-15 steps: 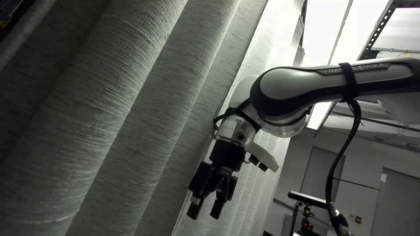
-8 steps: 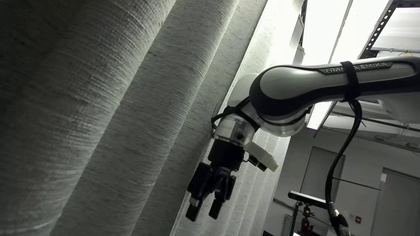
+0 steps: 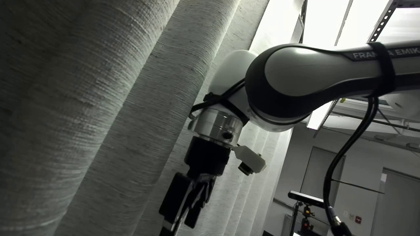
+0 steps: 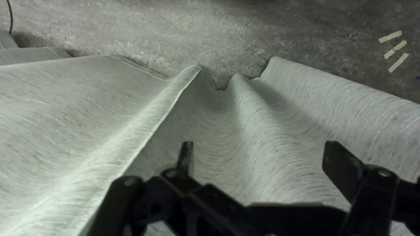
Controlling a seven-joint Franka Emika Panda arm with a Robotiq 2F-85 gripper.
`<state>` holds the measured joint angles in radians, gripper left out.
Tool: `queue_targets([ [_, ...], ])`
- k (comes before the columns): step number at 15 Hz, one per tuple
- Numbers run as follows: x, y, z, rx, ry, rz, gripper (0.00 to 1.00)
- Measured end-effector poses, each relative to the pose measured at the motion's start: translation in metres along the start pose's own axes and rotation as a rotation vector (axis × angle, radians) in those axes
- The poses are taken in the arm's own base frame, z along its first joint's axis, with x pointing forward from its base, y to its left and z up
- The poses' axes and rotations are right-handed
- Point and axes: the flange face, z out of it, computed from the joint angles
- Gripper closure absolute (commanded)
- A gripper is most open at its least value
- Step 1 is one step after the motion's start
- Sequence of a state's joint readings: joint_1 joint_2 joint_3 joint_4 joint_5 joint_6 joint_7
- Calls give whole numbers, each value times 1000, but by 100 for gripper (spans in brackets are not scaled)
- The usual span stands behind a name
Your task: Move the curtains to the right
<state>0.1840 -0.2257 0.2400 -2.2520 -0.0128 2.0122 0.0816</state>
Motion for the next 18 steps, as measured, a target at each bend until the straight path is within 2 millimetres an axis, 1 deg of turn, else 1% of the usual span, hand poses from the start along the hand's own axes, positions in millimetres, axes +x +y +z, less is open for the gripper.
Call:
queue_targets([
  [3,4,-36,-2,-2,40,-84,0],
  [5,8,-57,-7,5,102,-126,0],
  [7,14,-74,-14,19,172,-153,0],
  [9,17,-85,-21,38,226,-175,0],
  [11,16,-93,-23,58,236,-207,0],
  [13,13,-96,-21,73,215,-249,0],
  [15,10,-95,-16,71,184,-282,0],
  [18,9,-94,-16,71,176,-292,0],
])
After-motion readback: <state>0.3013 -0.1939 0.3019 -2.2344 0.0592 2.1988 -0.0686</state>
